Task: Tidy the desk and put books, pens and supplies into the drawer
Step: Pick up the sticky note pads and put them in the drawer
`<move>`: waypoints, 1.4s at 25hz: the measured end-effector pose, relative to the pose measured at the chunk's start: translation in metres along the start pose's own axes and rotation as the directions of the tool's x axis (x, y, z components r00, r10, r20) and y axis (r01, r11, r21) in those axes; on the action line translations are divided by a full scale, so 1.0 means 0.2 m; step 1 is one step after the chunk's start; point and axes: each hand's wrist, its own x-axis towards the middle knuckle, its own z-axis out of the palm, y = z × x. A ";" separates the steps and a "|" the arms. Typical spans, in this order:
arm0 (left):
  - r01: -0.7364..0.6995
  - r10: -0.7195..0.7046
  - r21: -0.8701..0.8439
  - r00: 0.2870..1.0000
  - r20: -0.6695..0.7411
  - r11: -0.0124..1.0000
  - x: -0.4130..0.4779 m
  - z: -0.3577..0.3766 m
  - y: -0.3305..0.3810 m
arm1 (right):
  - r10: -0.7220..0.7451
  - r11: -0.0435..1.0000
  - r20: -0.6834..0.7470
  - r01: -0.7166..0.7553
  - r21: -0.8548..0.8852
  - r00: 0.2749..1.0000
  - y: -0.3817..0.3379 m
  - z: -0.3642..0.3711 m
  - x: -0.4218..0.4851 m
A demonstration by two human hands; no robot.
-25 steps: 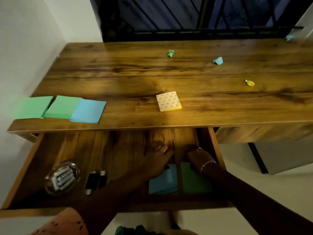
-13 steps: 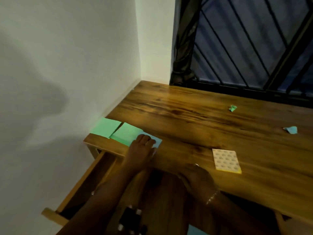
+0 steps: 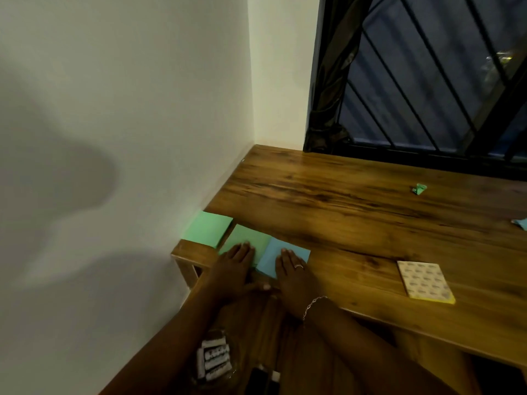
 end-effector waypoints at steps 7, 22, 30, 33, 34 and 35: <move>-0.060 0.091 0.175 0.981 -0.173 0.983 -0.13 0.08 0.07 | -0.122 0.989 -0.215 0.100 -0.108 0.969 0.04 0.12 -0.15; -0.170 0.168 -0.077 0.985 -0.033 0.982 -0.43 0.08 1.14 | 0.094 0.870 0.046 -0.105 0.482 0.994 0.79 0.09 -1.13; -0.195 0.250 -0.202 0.922 0.295 0.960 -0.20 0.48 1.48 | 0.179 0.905 0.348 -0.293 0.309 0.920 0.93 0.36 -1.31; -0.157 0.200 -0.162 0.934 0.295 0.974 -0.14 0.56 1.50 | 0.228 0.940 0.345 -0.298 0.166 0.911 0.89 0.40 -1.28; -0.151 0.190 -0.147 0.933 0.305 0.978 -0.14 0.56 1.51 | 0.241 0.948 0.343 -0.296 0.117 0.908 0.89 0.42 -1.27; -0.156 0.190 -0.132 0.933 0.305 0.979 -0.14 0.57 1.51 | 0.247 0.953 0.345 -0.291 0.081 0.905 0.88 0.42 -1.27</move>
